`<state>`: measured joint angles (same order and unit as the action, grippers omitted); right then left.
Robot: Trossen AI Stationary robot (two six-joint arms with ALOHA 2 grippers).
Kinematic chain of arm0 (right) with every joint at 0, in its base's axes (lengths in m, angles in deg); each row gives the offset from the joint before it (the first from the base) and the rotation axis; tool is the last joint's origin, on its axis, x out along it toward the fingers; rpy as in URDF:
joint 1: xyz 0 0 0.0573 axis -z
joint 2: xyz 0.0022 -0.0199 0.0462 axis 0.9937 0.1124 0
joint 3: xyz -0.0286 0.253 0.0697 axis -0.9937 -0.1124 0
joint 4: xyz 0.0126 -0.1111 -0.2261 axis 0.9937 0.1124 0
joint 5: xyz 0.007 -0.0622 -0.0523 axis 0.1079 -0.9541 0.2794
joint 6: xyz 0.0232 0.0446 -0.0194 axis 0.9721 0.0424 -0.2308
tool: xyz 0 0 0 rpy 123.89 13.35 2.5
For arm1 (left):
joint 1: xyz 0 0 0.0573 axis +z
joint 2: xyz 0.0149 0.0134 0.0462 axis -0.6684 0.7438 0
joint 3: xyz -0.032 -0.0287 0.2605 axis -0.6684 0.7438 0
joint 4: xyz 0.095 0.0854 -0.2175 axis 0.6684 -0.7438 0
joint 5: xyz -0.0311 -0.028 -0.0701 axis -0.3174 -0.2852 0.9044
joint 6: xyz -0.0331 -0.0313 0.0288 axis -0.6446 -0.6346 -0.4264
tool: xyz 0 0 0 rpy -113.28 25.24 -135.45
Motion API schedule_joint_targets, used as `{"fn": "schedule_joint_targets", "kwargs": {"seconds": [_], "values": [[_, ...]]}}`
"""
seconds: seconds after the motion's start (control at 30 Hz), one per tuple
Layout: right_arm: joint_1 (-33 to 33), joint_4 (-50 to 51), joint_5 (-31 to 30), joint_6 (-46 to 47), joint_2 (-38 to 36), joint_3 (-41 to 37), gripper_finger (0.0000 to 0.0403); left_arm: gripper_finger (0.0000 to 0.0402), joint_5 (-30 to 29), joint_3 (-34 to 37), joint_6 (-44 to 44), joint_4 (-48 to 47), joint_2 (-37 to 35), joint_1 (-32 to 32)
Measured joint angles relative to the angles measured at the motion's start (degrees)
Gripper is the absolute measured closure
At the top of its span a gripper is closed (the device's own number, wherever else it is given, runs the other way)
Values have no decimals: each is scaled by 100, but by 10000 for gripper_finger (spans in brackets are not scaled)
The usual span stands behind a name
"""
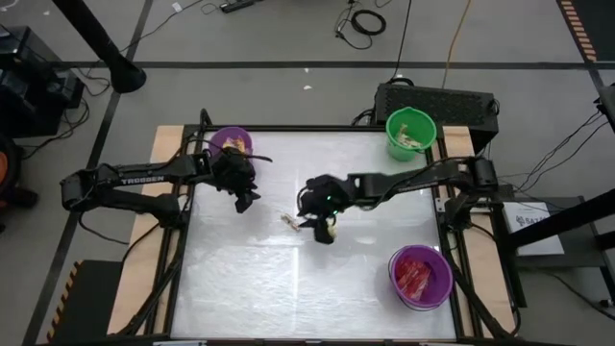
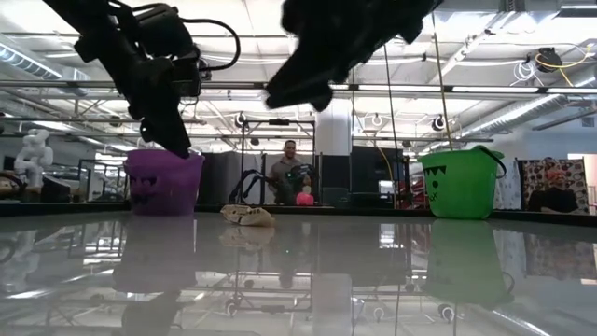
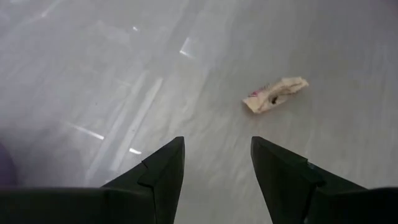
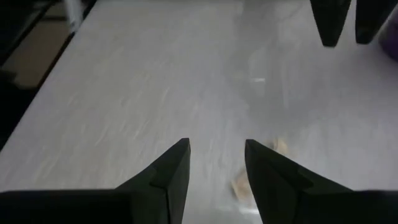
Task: Sort candy by brand, put in halloween buckets
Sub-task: Put the white candy into the green bucket
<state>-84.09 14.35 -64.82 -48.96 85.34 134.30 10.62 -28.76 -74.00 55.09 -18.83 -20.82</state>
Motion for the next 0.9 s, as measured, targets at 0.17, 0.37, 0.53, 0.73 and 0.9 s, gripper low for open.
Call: {"fn": "schedule_joint_targets", "kwargs": {"seconds": [0.17, 0.37, 0.53, 0.73, 0.9], "values": [[-195, -1191, -875, 540, 614, 42, 257, 210, -9, 1, -8, 44, 0, -131], [-290, -1660, -1391, 1107, 1172, 44, 257, 210, 6, 1, -19, -11, 0, -329], [-316, -1685, -1438, 1539, 1447, 39, 257, 210, -5, 1, 27, 44, 0, -489], [-310, -1826, -1463, 1938, 1441, 39, 257, 210, -144, 1, 136, 159, 0, -519], [-333, -1782, -1454, 2003, 1437, 39, 257, 210, -183, 1, 181, 208, 0, -519]]}}
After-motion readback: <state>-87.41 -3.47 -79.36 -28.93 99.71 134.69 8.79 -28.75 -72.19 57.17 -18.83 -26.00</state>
